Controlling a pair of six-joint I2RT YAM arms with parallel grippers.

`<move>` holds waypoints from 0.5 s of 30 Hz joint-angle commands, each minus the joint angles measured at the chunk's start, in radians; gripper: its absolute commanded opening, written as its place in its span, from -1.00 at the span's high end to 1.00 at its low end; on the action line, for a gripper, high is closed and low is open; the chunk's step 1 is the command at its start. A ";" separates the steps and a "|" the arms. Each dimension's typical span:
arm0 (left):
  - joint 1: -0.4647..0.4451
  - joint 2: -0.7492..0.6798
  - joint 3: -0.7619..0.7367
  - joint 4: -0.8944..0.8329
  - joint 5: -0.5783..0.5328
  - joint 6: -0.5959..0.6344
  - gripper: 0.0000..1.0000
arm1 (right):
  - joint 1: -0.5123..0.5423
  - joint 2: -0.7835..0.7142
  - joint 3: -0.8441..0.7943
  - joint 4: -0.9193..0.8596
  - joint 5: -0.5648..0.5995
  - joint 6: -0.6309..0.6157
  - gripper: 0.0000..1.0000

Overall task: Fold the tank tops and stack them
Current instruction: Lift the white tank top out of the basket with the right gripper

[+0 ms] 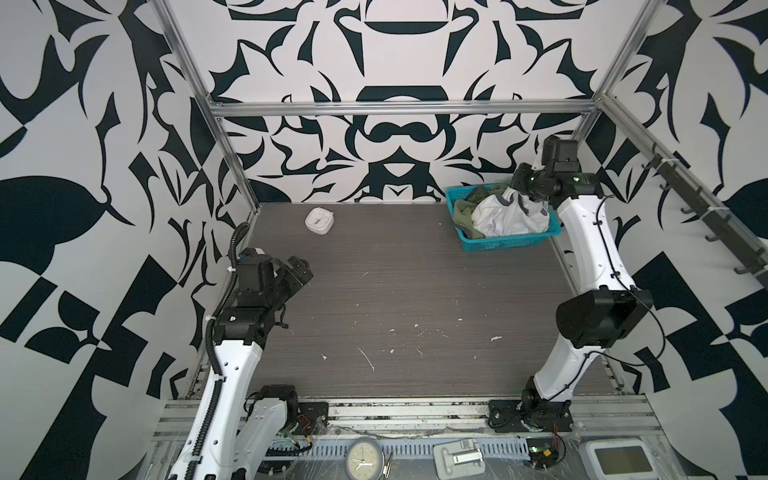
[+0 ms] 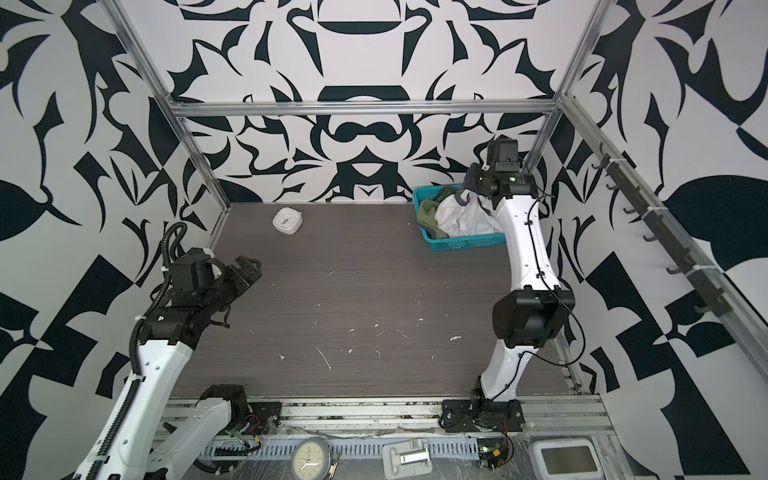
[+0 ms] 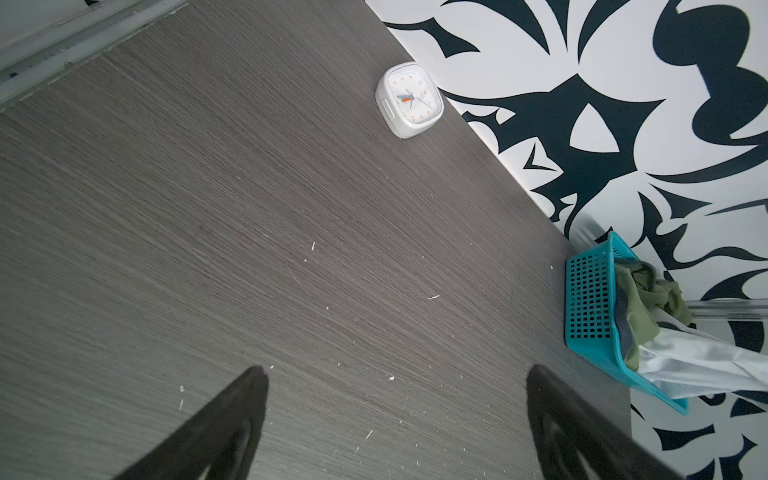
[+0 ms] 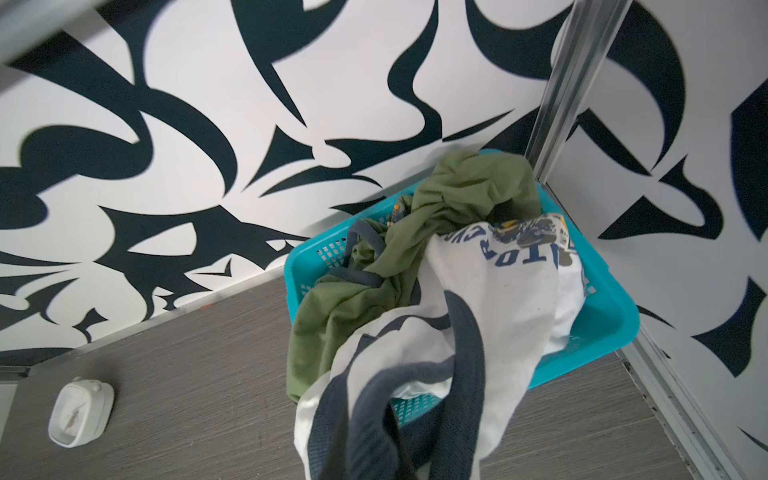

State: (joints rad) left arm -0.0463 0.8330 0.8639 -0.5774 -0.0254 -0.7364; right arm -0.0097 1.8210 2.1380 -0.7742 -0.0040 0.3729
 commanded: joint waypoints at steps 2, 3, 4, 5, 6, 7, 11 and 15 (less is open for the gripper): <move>0.001 -0.018 0.002 -0.057 -0.010 -0.005 -0.98 | 0.023 -0.085 0.203 -0.030 -0.016 0.016 0.95; 0.001 -0.020 0.003 -0.061 -0.012 -0.002 -0.99 | 0.032 -0.102 0.235 -0.030 -0.017 0.017 0.95; 0.002 -0.021 0.003 -0.063 -0.013 0.000 -0.98 | 0.042 -0.119 0.256 -0.023 -0.020 0.018 0.96; 0.002 -0.023 0.003 -0.065 -0.014 0.000 -0.98 | 0.053 -0.139 0.275 -0.008 -0.025 0.015 0.96; 0.002 -0.026 0.001 -0.063 -0.015 0.001 -0.98 | 0.065 -0.159 0.288 0.013 -0.037 0.015 1.00; 0.001 -0.028 -0.001 -0.064 -0.015 0.000 -0.98 | 0.072 -0.180 0.294 0.034 -0.052 0.018 1.00; 0.002 -0.023 -0.008 -0.056 -0.009 0.000 -0.99 | 0.083 -0.236 0.332 0.121 -0.166 0.098 1.00; 0.002 -0.010 -0.003 -0.048 0.010 -0.003 -0.99 | 0.163 -0.241 0.399 0.155 -0.223 0.129 1.00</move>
State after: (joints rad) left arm -0.0463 0.8200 0.8635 -0.6094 -0.0257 -0.7357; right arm 0.1024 1.5948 2.4828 -0.7406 -0.1478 0.4580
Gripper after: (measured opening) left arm 0.992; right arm 0.065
